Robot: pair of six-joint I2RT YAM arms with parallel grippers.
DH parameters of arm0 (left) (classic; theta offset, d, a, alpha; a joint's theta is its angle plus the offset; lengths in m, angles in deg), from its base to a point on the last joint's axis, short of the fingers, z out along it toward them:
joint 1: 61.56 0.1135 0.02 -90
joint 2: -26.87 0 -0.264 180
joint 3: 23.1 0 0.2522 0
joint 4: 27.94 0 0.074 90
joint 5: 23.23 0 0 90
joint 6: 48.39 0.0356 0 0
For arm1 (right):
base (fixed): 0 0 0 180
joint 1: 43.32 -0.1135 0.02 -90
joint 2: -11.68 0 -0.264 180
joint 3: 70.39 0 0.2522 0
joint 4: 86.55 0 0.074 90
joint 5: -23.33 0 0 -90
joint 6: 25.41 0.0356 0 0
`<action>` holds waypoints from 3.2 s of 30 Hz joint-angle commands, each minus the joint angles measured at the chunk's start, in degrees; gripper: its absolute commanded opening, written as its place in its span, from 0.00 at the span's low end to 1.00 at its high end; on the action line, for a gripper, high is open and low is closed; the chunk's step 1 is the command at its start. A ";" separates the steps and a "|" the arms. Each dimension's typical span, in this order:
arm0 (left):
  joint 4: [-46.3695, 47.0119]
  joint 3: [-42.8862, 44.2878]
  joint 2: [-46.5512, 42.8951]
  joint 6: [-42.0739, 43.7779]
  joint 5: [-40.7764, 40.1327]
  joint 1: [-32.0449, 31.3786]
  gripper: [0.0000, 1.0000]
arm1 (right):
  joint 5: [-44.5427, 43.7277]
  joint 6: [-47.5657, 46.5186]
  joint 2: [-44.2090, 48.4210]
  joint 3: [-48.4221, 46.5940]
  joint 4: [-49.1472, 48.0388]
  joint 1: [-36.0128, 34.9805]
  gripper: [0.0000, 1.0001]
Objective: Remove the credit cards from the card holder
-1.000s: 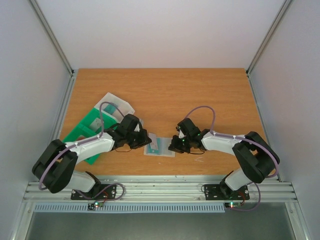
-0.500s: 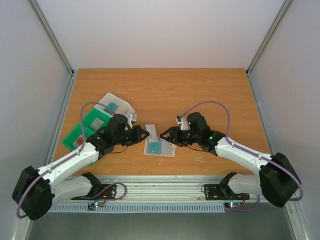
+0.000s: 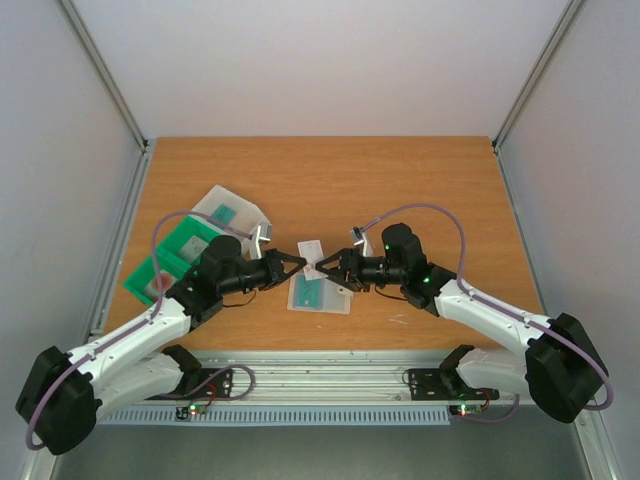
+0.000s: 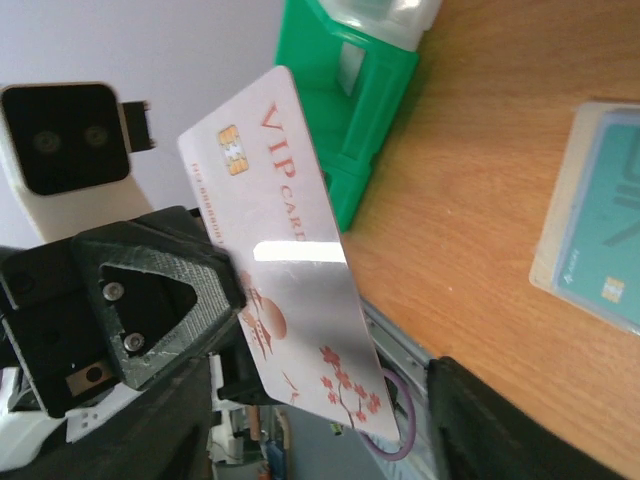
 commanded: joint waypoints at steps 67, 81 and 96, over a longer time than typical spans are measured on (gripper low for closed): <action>-24.95 12.19 -13.44 17.49 19.11 0.67 0.00 | 18.70 -36.70 11.69 -12.20 32.79 -2.28 0.12; -37.20 13.19 -20.88 19.97 -16.68 0.83 0.00 | 1.59 -30.77 17.06 -11.08 31.75 -2.19 0.98; -40.56 11.09 -19.23 14.99 -53.49 2.58 0.00 | 0.08 -28.58 19.23 -9.86 31.26 -2.19 0.99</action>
